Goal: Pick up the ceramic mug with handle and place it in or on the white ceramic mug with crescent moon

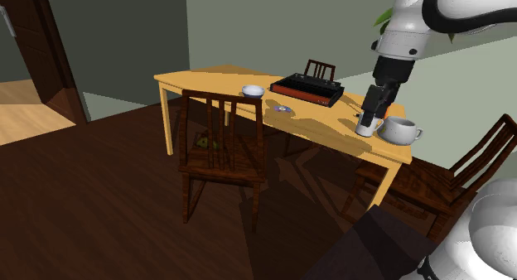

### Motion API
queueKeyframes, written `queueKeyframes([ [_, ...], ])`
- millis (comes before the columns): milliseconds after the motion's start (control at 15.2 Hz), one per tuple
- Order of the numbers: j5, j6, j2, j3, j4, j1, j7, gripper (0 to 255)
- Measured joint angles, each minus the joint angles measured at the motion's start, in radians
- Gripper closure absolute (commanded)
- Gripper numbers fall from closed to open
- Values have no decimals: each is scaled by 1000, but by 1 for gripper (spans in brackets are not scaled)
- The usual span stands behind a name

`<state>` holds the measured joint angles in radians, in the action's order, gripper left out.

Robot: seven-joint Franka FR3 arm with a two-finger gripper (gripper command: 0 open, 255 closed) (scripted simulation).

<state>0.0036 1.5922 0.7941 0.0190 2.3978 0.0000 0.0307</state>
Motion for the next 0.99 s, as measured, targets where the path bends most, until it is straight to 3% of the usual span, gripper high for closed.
queueKeyframes([
  [264,-26,37,-37,-33,0,-20,27,0],
  [990,-133,229,-279,-214,-66,-111,177,0],
])
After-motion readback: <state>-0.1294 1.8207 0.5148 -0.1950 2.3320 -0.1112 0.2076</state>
